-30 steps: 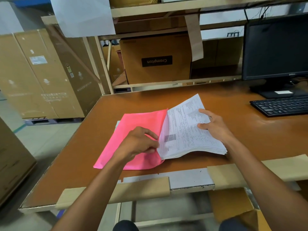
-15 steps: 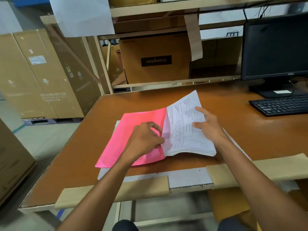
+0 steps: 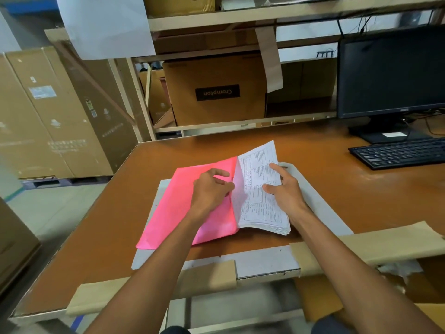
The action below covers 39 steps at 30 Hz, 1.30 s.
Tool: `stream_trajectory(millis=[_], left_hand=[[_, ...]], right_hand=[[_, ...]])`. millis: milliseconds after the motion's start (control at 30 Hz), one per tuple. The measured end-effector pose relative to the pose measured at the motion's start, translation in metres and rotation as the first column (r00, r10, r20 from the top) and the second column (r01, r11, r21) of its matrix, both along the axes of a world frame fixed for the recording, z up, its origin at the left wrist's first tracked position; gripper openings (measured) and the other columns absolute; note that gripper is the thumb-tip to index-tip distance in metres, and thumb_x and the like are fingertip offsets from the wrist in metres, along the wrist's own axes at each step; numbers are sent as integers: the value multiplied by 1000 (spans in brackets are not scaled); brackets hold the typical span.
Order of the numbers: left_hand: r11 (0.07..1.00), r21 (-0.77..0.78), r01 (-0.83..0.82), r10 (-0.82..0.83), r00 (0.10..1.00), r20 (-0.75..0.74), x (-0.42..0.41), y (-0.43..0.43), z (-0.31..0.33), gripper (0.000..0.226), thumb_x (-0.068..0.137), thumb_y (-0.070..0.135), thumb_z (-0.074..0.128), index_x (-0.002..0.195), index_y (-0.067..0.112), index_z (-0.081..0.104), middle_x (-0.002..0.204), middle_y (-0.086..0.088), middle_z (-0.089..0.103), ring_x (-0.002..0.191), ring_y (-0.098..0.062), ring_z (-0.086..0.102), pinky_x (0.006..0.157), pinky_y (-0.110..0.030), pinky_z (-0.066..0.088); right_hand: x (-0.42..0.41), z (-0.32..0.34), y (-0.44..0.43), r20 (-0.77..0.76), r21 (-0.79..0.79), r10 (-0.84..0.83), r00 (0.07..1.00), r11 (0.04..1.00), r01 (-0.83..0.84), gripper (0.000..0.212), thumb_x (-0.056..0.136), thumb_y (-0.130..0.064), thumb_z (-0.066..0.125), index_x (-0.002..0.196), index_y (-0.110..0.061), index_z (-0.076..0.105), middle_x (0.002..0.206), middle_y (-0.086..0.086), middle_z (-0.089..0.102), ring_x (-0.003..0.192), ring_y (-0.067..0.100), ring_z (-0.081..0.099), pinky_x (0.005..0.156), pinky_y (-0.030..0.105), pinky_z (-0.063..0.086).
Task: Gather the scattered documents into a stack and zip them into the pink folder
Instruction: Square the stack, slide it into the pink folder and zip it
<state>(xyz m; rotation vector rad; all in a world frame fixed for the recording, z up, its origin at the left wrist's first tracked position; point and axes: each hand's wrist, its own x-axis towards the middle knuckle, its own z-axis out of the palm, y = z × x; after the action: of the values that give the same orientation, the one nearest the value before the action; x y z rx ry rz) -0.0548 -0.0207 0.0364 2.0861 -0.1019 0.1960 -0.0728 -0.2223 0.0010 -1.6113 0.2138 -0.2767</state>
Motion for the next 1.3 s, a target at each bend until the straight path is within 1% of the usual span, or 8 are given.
stream_trajectory(millis=[167, 367, 533, 767, 933, 1067, 1167, 1300], left_hand=[[990, 137, 23, -33, 997, 65, 5, -3, -6, 31, 82, 12, 75, 111, 16, 67, 73, 3, 74, 74, -6, 68, 56, -3, 40], [998, -18, 61, -58, 988, 144, 1, -14, 2, 26, 77, 8, 72, 99, 21, 68, 73, 2, 75, 68, -8, 71, 57, -18, 51], [995, -51, 87, -85, 996, 31, 4, -10, -2, 25, 79, 9, 76, 98, 21, 67, 74, -2, 75, 66, -11, 69, 62, -31, 55], [992, 124, -2, -8, 997, 74, 17, -10, -10, 35, 80, 14, 74, 111, 17, 58, 75, -2, 72, 80, -16, 68, 68, -30, 51], [1000, 18, 14, -17, 985, 174, 21, -18, -3, 31, 79, 0, 70, 103, 14, 58, 73, -4, 73, 70, -19, 70, 60, -33, 54], [1000, -21, -7, 11, 988, 151, 25, -14, 0, 32, 79, 1, 75, 103, 12, 59, 75, -5, 71, 63, -16, 65, 45, -18, 46], [999, -22, 43, -40, 993, 109, 24, -18, -1, 29, 77, 2, 76, 99, 12, 60, 74, -4, 73, 63, -16, 68, 48, -21, 48], [999, -36, 10, -6, 993, 114, 27, -19, -2, 27, 75, 3, 77, 95, 11, 61, 76, -5, 72, 61, -16, 65, 46, -20, 47]], right_hand=[[1, -2, 9, -23, -47, -12, 1000, 999, 11, 60, 95, -3, 66, 141, -39, 53, 131, -7, 58, 102, 18, 68, 61, 25, 55], [2, -2, 24, -2, -83, 3, 1000, 997, -3, 62, 95, -4, 67, 146, -34, 50, 137, -5, 56, 104, 20, 65, 64, 26, 54], [2, -3, 31, -8, -42, 30, 1000, 999, -31, 65, 92, 0, 68, 147, -31, 50, 137, 0, 60, 102, 20, 67, 58, 23, 50], [0, -6, 39, -31, -17, 71, 997, 997, -72, 65, 94, 0, 66, 147, -33, 50, 133, -1, 64, 99, 18, 70, 60, 23, 51], [-3, -5, 37, -19, 7, 60, 998, 998, -60, 64, 95, -3, 65, 148, -34, 48, 136, -3, 63, 96, 15, 70, 59, 21, 52], [-5, -5, 39, -49, 39, 112, 992, 993, -110, 65, 97, -2, 63, 150, -35, 46, 144, -3, 56, 109, 15, 66, 65, 21, 52], [-5, -4, 42, -40, -3, 116, 992, 993, -116, 69, 95, -2, 65, 153, -32, 42, 156, -2, 43, 135, 21, 49, 76, 17, 44], [-1, -7, 46, -32, -6, 144, 989, 990, -144, 70, 94, -3, 66, 152, -35, 43, 156, -4, 45, 134, 20, 50, 83, 22, 47]])
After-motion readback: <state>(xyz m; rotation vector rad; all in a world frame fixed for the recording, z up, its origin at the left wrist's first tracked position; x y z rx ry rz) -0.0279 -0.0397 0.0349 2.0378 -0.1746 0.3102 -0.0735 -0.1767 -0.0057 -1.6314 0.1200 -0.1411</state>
